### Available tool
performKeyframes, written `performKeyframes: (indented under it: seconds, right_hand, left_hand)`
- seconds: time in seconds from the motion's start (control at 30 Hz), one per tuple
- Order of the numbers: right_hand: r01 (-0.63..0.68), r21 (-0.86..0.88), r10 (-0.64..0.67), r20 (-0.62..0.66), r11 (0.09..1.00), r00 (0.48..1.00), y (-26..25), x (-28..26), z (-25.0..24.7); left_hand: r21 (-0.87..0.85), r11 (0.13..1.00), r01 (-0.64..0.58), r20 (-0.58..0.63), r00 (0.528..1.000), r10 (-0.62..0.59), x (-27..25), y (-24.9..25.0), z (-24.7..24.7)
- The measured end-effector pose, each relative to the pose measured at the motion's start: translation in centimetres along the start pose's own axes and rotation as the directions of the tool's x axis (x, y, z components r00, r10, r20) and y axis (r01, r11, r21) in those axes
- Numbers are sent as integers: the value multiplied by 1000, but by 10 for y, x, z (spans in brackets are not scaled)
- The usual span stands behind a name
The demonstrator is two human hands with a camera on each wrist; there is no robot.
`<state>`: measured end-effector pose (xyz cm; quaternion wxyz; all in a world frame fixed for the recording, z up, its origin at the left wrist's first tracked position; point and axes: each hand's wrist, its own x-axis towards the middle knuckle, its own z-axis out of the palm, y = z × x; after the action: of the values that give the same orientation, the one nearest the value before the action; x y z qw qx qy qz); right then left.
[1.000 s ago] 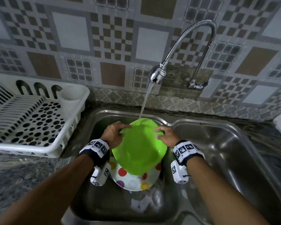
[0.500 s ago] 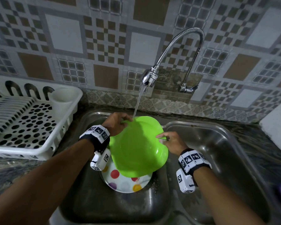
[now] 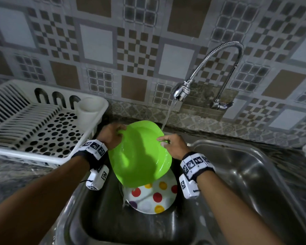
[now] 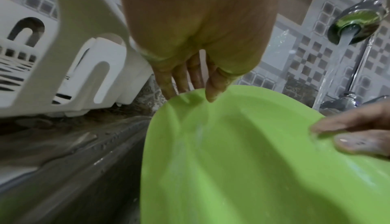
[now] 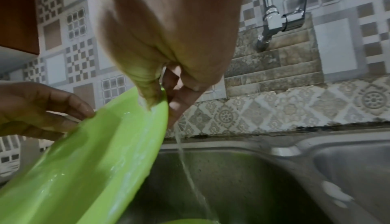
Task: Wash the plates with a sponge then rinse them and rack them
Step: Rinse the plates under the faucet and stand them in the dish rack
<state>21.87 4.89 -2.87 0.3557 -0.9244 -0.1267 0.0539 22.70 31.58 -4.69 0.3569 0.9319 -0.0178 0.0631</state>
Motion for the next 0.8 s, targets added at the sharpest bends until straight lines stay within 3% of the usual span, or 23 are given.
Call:
performKeyframes:
  seconds: [0.13,0.27,0.33,0.37,0.47,0.57,0.73,0.8]
  right_hand:
    - [-21,51,25,-89,998,996,-21,16,-4]
    - [-104,110,126,-213,988,969,-28,30,-12]
    - [-128,131,160,-272,983,949,-25,36,-17]
    - [-143,142,180,-289,979,940,-21,38,-18]
    - [-191,223,253,-301,956,920,-10,38,-25]
    - [-230,390,354,-282,892,892,-2,28,-30]
    - [-276,625,461,-152,730,874,15,4,-41]
    - [-273,728,494,-103,629,863,20,-5,-50]
  left_hand:
    - [-33,987,-155,-83,985,151,-10,-1,2]
    - [-157,962,-223,207,945,253,-34,15,-4]
    - [-58,953,-298,333,894,300,-44,21,-3]
    - [10,938,-346,342,883,322,-45,23,0]
    - [136,875,-465,269,867,419,-41,20,13]
    - [132,857,-498,106,867,487,-31,25,19]
    - [83,772,-630,-70,769,635,-18,61,18]
    - [23,791,-611,-92,787,611,-12,77,19]
